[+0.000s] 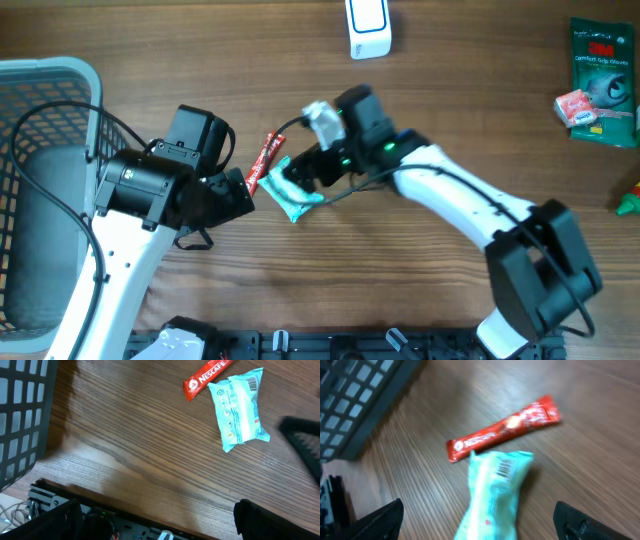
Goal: Scan the item barcode
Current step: 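Move the right gripper to the mint-green wipes pack and grasp it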
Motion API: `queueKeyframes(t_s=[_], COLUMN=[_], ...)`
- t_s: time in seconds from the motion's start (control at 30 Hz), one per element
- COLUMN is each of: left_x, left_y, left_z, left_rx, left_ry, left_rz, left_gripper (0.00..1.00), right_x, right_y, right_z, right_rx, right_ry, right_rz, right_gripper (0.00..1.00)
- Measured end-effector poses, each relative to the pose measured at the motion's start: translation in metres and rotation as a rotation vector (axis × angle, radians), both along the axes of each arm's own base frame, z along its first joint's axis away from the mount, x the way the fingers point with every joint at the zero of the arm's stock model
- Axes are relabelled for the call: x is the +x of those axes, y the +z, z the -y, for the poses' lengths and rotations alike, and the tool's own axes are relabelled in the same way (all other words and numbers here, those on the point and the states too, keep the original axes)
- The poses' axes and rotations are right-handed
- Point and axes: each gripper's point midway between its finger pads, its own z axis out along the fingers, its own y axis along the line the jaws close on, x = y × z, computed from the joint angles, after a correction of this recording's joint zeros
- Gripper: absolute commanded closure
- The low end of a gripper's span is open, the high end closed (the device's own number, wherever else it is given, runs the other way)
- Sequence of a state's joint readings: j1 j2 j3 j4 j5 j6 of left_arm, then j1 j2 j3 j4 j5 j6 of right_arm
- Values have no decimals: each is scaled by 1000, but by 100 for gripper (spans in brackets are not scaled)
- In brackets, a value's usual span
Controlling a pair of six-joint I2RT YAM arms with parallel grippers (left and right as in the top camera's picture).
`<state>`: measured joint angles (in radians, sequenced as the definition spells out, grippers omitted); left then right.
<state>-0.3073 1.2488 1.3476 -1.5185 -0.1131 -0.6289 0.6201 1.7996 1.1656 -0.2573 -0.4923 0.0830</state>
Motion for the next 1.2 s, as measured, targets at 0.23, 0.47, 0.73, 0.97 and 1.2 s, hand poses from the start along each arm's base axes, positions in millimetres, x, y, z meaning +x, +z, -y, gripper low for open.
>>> queueKeyframes(t_s=[0.23,0.47,0.73,0.97,1.2], left_x=[0,0,0,0,0], left_y=[0,0,0,0,0], left_z=[0,0,0,0,0], left_rx=[0,0,0,0,0], left_ry=[0,0,0,0,0], left_rz=[0,0,0,0,0], left_gripper=[0,0,0,0,0], right_x=[-3,-8,-5,17,15], right_y=[-51,-82,-77,-45,-51], right_z=[-13,-10,11,146,163], right_rx=[-82,-120,-121,-304,-279], right_ry=[-9,-52,-243,-926,-1216], right_rz=[-30,-121,-283,-419,-506], right_gripper=[23,88,96,95,71])
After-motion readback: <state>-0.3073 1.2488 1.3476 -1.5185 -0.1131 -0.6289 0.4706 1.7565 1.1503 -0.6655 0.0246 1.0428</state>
